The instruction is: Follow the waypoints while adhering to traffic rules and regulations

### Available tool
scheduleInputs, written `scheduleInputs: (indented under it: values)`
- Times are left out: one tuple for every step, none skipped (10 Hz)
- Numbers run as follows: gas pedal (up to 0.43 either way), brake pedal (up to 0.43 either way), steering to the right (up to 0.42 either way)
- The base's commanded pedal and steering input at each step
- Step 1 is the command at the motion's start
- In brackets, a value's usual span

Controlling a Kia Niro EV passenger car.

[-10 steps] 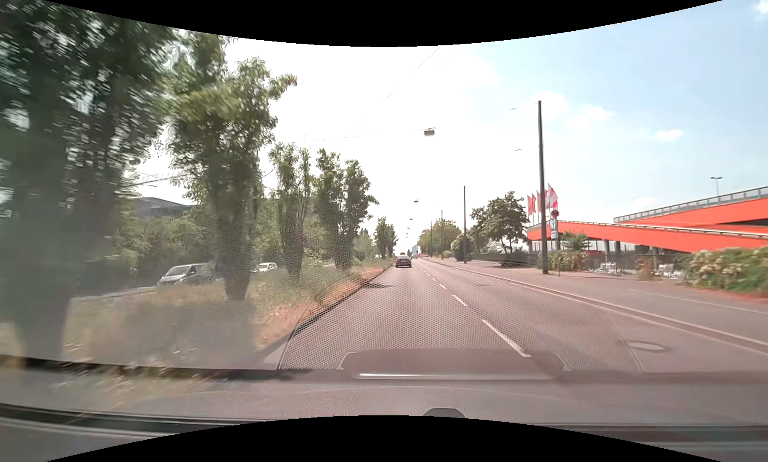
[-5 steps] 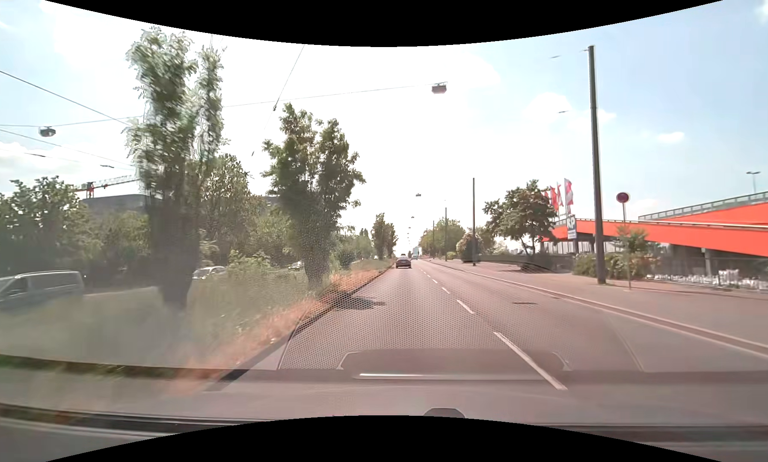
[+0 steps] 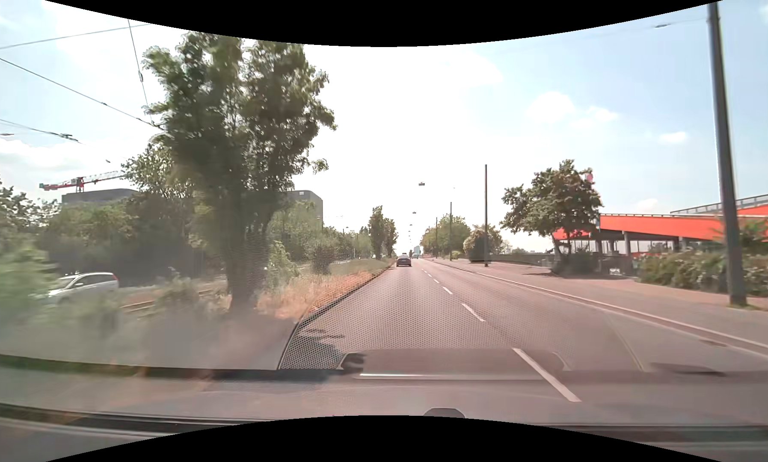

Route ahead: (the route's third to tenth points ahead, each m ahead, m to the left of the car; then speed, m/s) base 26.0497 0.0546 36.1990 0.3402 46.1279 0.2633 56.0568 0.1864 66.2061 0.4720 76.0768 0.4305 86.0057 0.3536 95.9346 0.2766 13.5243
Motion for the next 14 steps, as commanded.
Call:
scheduleInputs:
  values:
    - [0.13, 0.0, -0.007]
    - [0.13, 0.0, -0.007]
    - [0.13, 0.0, -0.007]
    - [0.13, 0.0, -0.007]
    - [0.13, 0.0, -0.007]
    - [0.13, 0.0, -0.009]
    - [0.13, 0.0, -0.013]
    - [0.13, 0.0, -0.013]
    - [0.13, 0.0, -0.012]
    - [0.13, 0.0, -0.012]
    - [0.13, 0.0, -0.01]
    - [0.13, 0.0, -0.005]
    - [0.13, 0.0, -0.004]
    - [0.13, 0.0, -0.003]
